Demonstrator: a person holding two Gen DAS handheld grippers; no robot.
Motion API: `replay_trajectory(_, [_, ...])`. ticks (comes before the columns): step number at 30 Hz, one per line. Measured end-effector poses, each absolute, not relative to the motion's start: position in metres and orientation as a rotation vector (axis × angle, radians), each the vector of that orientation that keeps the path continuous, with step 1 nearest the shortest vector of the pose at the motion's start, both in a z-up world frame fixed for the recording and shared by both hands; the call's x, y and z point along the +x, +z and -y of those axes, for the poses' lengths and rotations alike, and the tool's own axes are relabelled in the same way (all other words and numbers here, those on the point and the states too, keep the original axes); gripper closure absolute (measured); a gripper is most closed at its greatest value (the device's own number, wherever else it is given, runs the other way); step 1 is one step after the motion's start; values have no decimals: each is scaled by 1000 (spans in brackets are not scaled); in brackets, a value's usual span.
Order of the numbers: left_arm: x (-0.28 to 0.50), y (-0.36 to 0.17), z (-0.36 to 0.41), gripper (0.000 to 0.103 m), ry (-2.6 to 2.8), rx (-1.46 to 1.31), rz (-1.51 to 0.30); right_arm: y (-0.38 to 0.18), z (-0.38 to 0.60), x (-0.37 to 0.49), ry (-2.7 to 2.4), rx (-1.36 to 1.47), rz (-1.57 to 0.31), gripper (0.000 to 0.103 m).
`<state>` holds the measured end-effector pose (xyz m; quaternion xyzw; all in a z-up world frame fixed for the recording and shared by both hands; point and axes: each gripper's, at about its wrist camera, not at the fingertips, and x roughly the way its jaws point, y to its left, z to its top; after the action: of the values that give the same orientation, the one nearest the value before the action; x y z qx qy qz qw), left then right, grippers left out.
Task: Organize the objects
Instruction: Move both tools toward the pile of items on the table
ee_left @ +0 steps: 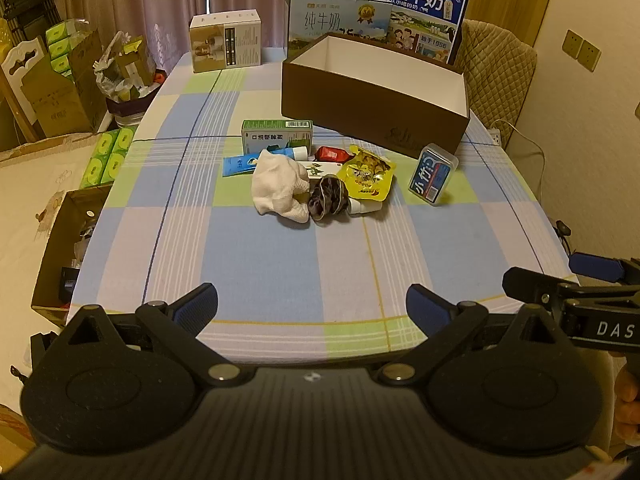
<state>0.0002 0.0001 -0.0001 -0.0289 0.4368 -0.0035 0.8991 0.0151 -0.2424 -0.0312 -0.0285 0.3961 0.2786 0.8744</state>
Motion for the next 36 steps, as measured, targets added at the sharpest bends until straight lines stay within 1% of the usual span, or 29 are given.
replay_trajectory(13, [-2, -8, 4, 4, -1, -59, -909, -35, 242, 19, 587, -55, -845, 2])
replay_trajectory(36, [34, -22, -11, 4, 16, -69, -972, -51, 234, 52, 591, -52, -905, 2])
